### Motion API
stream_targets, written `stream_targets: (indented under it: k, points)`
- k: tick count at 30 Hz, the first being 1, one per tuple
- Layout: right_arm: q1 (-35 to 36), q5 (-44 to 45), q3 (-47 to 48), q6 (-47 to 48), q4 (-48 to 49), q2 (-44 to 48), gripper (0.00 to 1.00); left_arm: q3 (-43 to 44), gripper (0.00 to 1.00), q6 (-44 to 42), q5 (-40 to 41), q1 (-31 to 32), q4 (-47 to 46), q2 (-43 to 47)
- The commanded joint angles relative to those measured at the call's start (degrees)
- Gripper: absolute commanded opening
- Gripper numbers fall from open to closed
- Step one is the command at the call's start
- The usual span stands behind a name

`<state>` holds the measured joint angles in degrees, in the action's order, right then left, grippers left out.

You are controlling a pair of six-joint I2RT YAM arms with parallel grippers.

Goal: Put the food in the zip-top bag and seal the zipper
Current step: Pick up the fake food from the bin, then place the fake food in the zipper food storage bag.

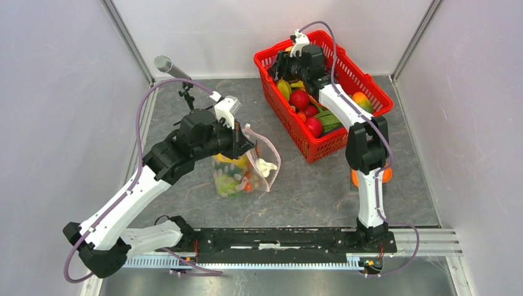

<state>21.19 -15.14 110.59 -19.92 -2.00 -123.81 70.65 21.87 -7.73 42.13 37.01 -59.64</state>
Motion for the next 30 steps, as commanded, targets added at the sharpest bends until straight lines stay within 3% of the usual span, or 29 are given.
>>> stream_targets:
  k: [1, 3, 7, 16, 19, 26, 30]
  points:
    - [-0.45, -2.14, 5.18, -2.23, 0.43, -3.63, 0.63, 0.65, 0.02, 1.22, -1.33, 0.06, -4.18, 0.93]
    - [-0.45, -1.67, -0.34, -3.09, 5.01, -0.43, 0.46, 0.22, 0.02, 1.37, -0.9, 0.06, -4.23, 1.68]
    - [-0.47, 0.25, -11.15, -3.33, 15.82, 8.87, 0.3, -0.59, 0.03, 1.42, 0.23, 0.06, -4.01, 2.42]
    - [-0.84, 0.08, -24.89, -2.79, 26.64, 23.7, 0.19, -2.35, 0.03, 1.79, -0.02, 0.06, -4.5, 3.81]
    - [-0.89, -0.2, -29.99, -2.83, 27.46, 28.06, 0.2, -2.64, 0.03, 1.86, -0.34, 0.06, -4.49, 4.21]
    - [0.58, -11.27, -49.15, -8.71, 39.76, 42.94, 0.19, -3.67, 0.03, 2.03, 1.14, -0.03, -5.11, 4.52]
    - [6.15, -10.53, -58.12, -3.64, 40.14, 52.65, 0.21, -3.7, 0.03, 2.6, 2.15, -0.03, -6.08, 4.33]
